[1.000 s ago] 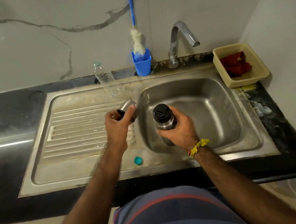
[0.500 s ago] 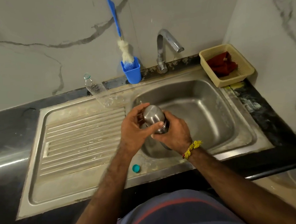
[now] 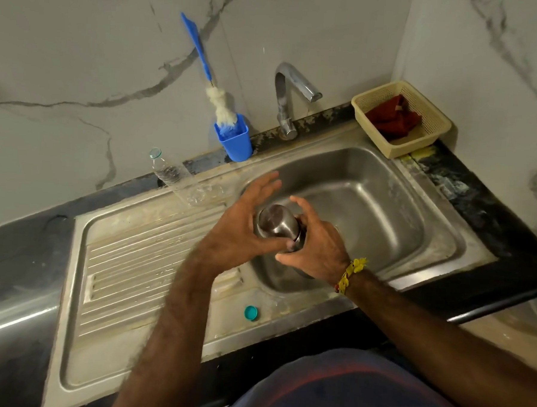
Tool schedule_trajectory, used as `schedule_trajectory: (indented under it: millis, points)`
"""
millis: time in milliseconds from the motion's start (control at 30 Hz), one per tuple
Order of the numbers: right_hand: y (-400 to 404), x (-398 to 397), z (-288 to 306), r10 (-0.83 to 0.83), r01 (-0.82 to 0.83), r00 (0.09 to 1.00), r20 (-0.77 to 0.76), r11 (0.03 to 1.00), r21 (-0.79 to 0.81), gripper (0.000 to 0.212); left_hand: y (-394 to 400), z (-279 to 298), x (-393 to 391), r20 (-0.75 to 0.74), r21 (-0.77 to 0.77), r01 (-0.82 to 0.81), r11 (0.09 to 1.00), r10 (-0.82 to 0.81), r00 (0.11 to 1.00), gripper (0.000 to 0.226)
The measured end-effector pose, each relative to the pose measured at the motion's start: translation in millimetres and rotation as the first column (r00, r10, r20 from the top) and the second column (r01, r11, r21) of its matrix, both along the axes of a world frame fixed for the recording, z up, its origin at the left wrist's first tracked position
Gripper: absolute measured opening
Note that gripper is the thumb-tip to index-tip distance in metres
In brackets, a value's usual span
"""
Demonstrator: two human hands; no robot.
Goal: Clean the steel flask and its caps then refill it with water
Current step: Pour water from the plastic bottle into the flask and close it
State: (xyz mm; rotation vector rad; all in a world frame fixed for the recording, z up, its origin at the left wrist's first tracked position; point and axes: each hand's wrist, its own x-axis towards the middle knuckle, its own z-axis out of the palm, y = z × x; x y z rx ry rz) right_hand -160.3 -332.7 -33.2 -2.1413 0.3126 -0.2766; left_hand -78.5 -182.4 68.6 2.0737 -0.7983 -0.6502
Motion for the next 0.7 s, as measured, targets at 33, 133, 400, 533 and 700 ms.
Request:
schedule_trajectory:
  millis: [33,133,400,533,700]
  points:
    - [-1,-1,0,0.0,0.0,1.0,-0.002,1.0,-0.001,0.11,-4,0,-3,0.077,0.049,-0.063,0.997,0.059,0.995,0.1]
    - [-2,-2,0,0.004,-0.004,1.0,-0.009,1.0,-0.001,0.111,-11,3,-11,0.265,0.137,-0.197,0.971,0.156,0.952,0.071]
    - [0,-4,2,0.019,-0.019,1.0,0.024,1.0,-0.004,0.111,-10,4,-19,0.233,0.119,-0.246,0.962,0.214,0.949,0.094]
    - [4,-8,4,0.084,-0.083,0.995,0.045,0.996,-0.02,0.11,2,3,-17,0.097,0.084,-0.022,0.996,0.014,0.995,0.107]
    - [5,-8,7,0.089,-0.088,0.994,0.058,0.996,-0.011,0.11,-4,-1,-32,0.302,0.126,-0.207,0.97,0.161,0.94,0.12]
